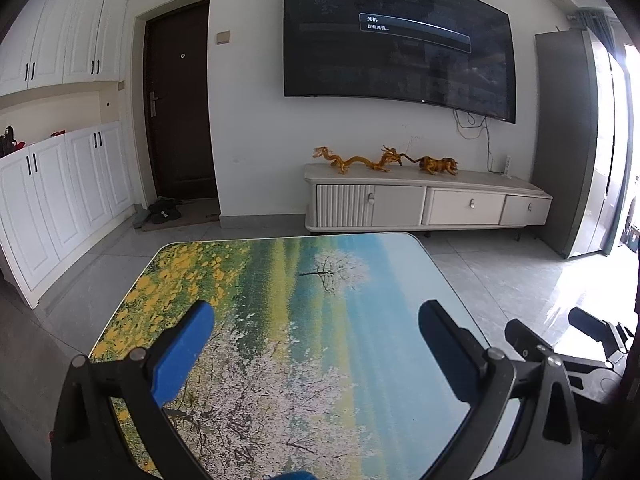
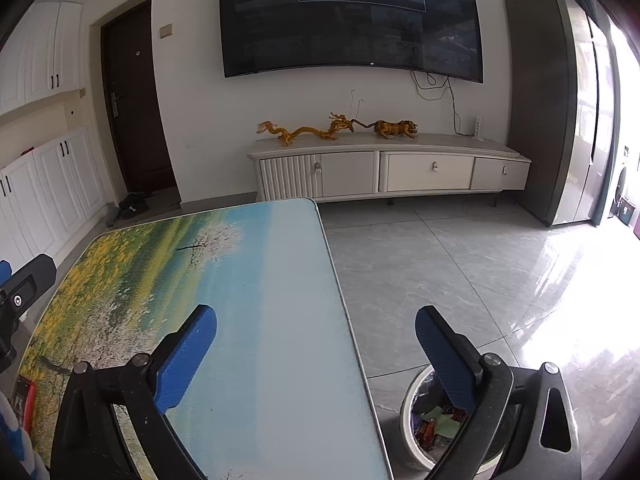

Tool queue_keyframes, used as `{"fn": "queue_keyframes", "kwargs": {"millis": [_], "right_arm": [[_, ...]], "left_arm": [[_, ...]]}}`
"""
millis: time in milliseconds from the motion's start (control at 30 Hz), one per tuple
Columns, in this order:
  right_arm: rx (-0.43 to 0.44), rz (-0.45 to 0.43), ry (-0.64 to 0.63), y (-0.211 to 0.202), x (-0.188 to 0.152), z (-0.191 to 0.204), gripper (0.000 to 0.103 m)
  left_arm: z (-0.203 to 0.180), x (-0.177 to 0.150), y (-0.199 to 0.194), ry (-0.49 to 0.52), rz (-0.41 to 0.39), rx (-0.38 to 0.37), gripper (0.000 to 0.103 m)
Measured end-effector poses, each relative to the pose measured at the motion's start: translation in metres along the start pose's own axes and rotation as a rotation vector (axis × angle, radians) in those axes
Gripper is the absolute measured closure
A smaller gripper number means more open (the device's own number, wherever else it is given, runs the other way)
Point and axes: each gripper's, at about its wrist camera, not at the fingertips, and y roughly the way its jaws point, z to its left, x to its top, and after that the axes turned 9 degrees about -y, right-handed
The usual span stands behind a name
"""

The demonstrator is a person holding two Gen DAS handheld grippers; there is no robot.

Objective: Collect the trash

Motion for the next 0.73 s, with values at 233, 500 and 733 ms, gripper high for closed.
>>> {"fn": "queue_keyframes", "kwargs": {"millis": [233,500,733], "right_arm": [[-0.023,-0.008,0.012,-0.002,-0.003,-0.006,0.001],[-0.049,-0.008,0.030,-0.003,-0.006,-0.013,0.001],[-0.063,-0.013,0.035,-0.004,-0.006,-0.016,0.001]], "left_arm": [[-0.008,-0.005,0.007,0.019,0.052,-0.034,0.000],[-0.016,-0.011,0.010,0.036,0.074,-0.039,0.000],[-0.014,-0.010,0.012,0.030,0.083,-0.032,0.000]]}}
